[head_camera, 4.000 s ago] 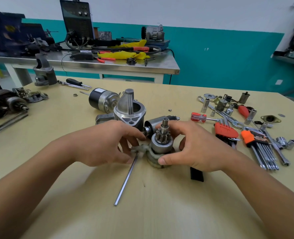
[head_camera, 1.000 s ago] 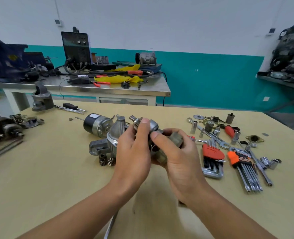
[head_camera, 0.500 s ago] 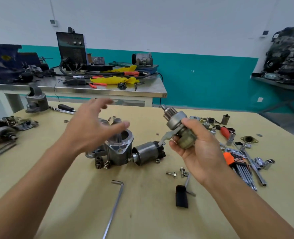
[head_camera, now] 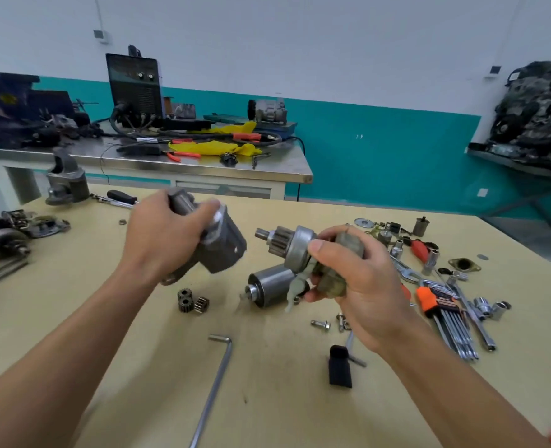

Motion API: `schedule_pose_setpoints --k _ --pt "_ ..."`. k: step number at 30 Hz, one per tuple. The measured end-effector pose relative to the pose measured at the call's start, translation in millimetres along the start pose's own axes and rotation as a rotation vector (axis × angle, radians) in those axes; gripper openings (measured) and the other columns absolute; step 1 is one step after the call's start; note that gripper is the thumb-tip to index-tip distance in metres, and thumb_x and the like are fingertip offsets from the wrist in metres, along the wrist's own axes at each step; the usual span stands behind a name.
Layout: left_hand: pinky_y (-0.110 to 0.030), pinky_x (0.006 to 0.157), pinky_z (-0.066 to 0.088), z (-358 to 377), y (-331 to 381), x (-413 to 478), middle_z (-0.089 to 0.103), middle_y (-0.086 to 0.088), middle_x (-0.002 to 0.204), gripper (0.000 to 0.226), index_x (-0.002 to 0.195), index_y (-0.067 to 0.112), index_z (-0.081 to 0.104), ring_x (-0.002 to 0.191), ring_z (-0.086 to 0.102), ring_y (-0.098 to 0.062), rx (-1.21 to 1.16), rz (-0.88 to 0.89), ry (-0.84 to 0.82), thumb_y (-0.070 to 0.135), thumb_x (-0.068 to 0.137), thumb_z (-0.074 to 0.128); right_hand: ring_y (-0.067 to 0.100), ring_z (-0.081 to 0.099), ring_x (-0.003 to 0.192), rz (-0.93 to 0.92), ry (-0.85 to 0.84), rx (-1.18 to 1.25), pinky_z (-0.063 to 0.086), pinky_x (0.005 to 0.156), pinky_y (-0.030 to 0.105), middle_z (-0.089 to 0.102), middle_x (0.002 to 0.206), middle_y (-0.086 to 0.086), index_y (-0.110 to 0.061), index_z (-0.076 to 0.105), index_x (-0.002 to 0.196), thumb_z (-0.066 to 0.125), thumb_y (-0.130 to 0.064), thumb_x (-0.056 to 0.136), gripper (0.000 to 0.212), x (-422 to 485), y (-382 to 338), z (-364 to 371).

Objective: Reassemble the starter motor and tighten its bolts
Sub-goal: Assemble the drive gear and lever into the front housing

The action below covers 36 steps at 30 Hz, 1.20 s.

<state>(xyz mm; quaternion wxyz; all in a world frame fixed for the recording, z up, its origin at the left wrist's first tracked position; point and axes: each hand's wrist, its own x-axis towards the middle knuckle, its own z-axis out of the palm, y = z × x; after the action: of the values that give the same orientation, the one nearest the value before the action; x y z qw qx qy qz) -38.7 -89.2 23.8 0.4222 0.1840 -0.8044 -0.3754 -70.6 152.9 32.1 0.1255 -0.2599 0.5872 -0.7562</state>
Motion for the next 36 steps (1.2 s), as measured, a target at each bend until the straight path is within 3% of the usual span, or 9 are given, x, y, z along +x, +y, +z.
schedule_pose_setpoints --k 2,5,9,13,15,19,24,28,36 --pt "-0.025 0.046 0.049 -12.0 8.1 4.4 0.067 0.009 0.061 0.026 0.073 0.018 0.066 0.056 0.06 -0.009 -0.398 -0.193 0.049 0.041 0.08 0.073 0.019 0.063 0.054 -0.033 -0.004 -0.019 0.051 0.044 0.032 0.065 0.067 0.003 -0.005 0.058 0.089 0.071 -0.018 0.069 0.027 1.1 -3.4 -1.3" --pt "-0.026 0.053 0.055 -10.9 17.2 -9.9 0.073 0.004 0.074 0.013 0.081 0.021 0.075 0.063 0.068 -0.014 -0.978 -0.532 -0.147 0.032 0.085 0.068 0.015 0.061 0.054 -0.086 0.008 -0.116 0.052 0.045 0.032 0.063 0.065 -0.005 -0.008 0.06 0.091 0.073 -0.019 0.068 0.028 3.7 -12.2 0.7" --pt "-0.036 0.069 0.062 12.8 28.4 -49.3 0.076 -0.013 0.107 0.033 0.097 0.016 0.08 0.081 0.075 -0.025 -1.242 -0.774 -0.4 0.035 0.075 0.065 0.01 0.06 0.056 -0.117 0.051 -0.32 0.053 0.047 0.03 0.061 0.071 -0.001 -0.024 0.065 0.089 0.078 -0.029 0.062 0.031 7.3 -28.1 8.4" --pt "-0.045 0.073 0.063 26.3 40.5 -66.4 0.074 -0.02 0.108 0.04 0.104 0.009 0.078 0.084 0.075 -0.03 -1.477 -0.819 -0.406 0.033 0.076 0.063 0.009 0.06 0.055 -0.084 0.029 -0.534 0.056 0.043 0.039 0.062 0.064 -0.01 -0.033 0.062 0.085 0.077 -0.043 0.053 0.037 7.3 -45.5 17.4" --pt "-0.044 0.079 0.061 28.8 40.0 -70.7 0.074 -0.019 0.105 0.041 0.101 0.008 0.08 0.083 0.075 -0.03 -1.533 -0.805 -0.349 0.033 0.075 0.06 0.009 0.059 0.056 -0.067 0.025 -0.661 0.059 0.051 0.048 0.062 0.063 -0.016 -0.036 0.06 0.087 0.073 -0.051 0.048 0.043 8.4 -52.0 23.3" --pt "-0.047 0.097 0.049 28.4 35.9 -72.1 0.072 -0.02 0.115 0.044 0.125 0.008 0.067 0.099 0.068 -0.032 -1.564 -0.874 -0.284 0.036 0.098 0.046 0.005 0.057 0.053 -0.091 0.035 -0.768 0.059 0.049 0.043 0.063 0.064 -0.02 -0.032 0.058 0.084 0.074 -0.049 0.05 0.041 13.5 -55.0 36.8" --pt "-0.048 0.096 0.05 30.1 37.8 -73.2 0.074 -0.019 0.107 0.043 0.115 0.005 0.071 0.092 0.071 -0.033 -1.613 -0.883 -0.255 0.035 0.1 0.044 0.006 0.06 0.061 -0.109 0.085 -0.941 0.053 0.046 0.028 0.064 0.073 -0.012 -0.033 0.055 0.085 0.071 -0.055 0.053 0.042 19.5 -52.5 49.6" --pt "-0.042 0.069 0.061 33.0 34.4 -75.5 0.076 -0.016 0.1 0.039 0.095 0.004 0.08 0.079 0.075 -0.03 -1.668 -0.928 -0.347 0.032 0.084 0.055 0.003 0.056 0.068 -0.207 0.144 -1.091 0.051 0.055 0.027 0.059 0.076 -0.016 -0.035 0.051 0.086 0.062 -0.066 0.059 0.042 22.4 -46.4 60.7" --pt "-0.043 0.086 0.057 31.7 34.4 -76.2 0.075 -0.014 0.106 0.034 0.094 0.005 0.08 0.089 0.074 -0.031 -1.716 -0.928 -0.463 0.028 0.072 0.068 0.018 0.052 0.071 -0.384 0.217 -1.153 0.042 0.061 0.035 0.055 0.066 -0.004 -0.025 0.051 0.068 0.036 -0.061 0.081 0.041 25.1 -37.3 74.3"
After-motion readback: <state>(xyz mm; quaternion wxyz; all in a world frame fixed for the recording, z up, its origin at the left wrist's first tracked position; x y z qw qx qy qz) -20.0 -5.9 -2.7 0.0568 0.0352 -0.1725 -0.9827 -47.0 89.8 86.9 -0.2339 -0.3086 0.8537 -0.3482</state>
